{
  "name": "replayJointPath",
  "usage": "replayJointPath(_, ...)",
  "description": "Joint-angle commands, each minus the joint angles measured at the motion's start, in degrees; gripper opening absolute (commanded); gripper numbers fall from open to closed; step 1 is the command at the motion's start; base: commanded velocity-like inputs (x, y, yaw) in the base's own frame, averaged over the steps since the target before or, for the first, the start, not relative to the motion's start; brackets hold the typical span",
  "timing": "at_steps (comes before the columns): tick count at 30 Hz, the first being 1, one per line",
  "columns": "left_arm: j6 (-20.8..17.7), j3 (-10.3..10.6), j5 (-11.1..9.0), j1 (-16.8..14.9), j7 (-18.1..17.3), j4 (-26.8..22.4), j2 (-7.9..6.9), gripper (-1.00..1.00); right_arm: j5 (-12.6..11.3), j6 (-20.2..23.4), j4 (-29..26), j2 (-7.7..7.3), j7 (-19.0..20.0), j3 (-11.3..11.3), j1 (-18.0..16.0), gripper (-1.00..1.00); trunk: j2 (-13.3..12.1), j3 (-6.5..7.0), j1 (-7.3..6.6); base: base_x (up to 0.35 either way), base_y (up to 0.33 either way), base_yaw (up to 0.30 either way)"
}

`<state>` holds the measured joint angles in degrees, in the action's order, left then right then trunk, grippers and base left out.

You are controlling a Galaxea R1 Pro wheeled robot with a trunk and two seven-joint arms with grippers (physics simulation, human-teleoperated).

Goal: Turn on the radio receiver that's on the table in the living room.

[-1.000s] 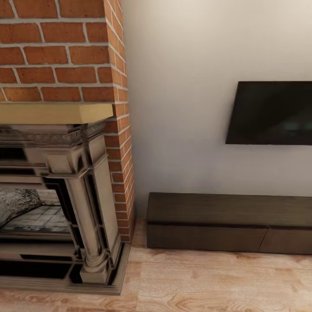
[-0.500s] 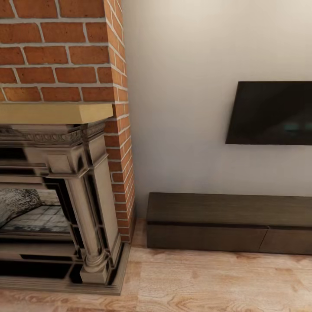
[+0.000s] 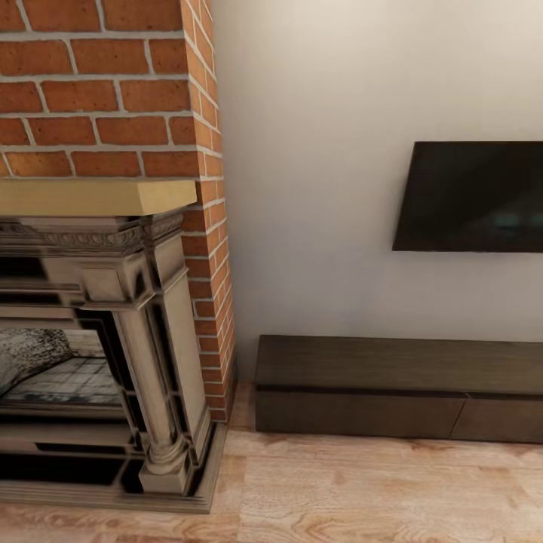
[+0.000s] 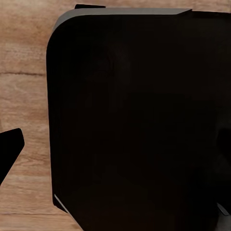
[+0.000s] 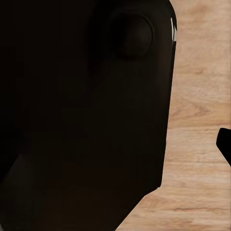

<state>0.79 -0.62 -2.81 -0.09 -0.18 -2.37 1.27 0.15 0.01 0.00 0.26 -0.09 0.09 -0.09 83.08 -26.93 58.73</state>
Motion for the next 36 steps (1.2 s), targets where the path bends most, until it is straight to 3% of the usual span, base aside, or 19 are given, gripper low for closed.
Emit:
replayJointPath(1, 0.0, 0.0, 0.0, 0.0, 0.0, 0.0, -0.01, 1.00, 0.0, 0.0, 0.0, 0.00, 0.0, 0.0, 0.0, 1.00, 0.0, 0.00, 0.00, 0.000, 0.000, 0.000)
replayJointPath(11, 0.0, 0.0, 0.0, 0.0, 0.0, 0.0, -0.06, 1.00, -0.3, -0.1, 0.0, 0.00, 0.0, -0.2, 0.0, 1.00, 0.0, 0.00, 0.00, 0.000, 0.000, -0.070)
replayJointPath(36, 0.0, 0.0, 0.0, 0.0, 0.0, 0.0, -0.12, 1.00, -0.5, -0.7, 0.0, 0.00, 0.0, -0.3, 0.0, 1.00, 0.0, 0.00, 0.00, 0.000, 0.000, -0.273)
